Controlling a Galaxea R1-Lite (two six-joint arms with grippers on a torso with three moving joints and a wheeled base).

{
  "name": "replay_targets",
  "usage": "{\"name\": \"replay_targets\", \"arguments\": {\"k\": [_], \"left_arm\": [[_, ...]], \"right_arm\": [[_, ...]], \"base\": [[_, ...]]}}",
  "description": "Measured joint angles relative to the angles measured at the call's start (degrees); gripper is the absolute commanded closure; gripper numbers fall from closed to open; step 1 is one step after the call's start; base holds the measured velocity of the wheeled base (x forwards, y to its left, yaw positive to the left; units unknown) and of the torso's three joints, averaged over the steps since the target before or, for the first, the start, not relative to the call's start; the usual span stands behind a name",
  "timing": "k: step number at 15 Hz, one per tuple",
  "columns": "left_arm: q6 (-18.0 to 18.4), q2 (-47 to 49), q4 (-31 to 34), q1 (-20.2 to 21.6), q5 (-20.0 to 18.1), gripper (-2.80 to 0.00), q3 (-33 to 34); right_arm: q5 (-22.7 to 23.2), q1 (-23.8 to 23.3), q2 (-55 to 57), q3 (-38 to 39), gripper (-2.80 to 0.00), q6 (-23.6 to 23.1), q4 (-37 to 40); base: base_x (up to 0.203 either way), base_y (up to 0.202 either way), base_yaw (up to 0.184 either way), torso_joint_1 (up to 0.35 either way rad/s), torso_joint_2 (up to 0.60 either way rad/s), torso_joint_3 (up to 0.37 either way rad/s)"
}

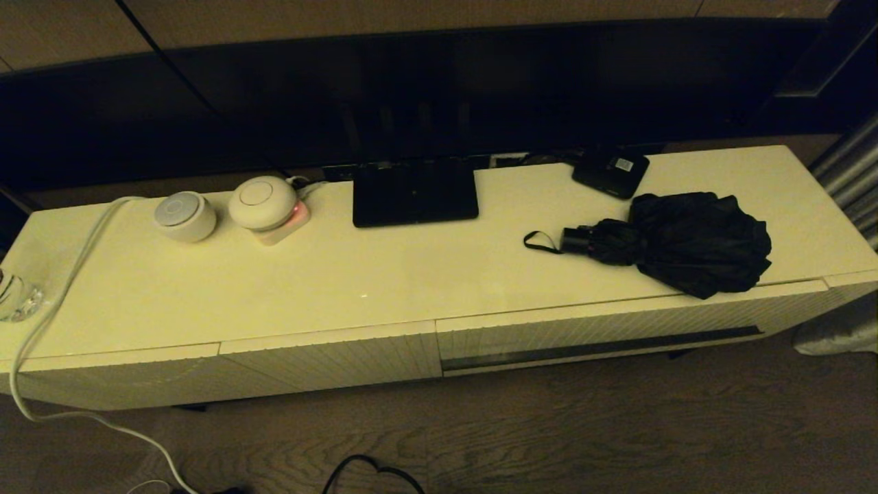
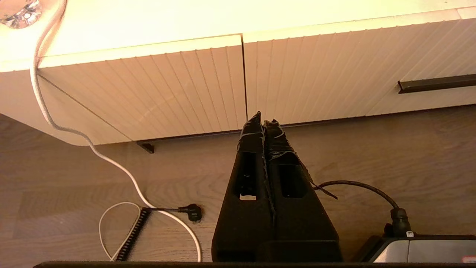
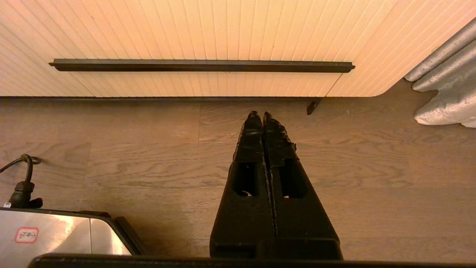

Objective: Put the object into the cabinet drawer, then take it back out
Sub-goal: Open the drawer

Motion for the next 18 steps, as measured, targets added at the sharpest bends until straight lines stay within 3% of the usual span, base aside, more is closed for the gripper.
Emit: {"name": "replay_targets", "arguments": {"k": [18], "left_arm": [[0.00,0.00,0.04,0.00,0.02,0.00,0.00]], "right_arm": [[-0.30,0.00,0.00,0.00,0.00,0.89,-0.08]], "base": [[0.000,0.000,0.000,0.000,0.00,0.000]]}}
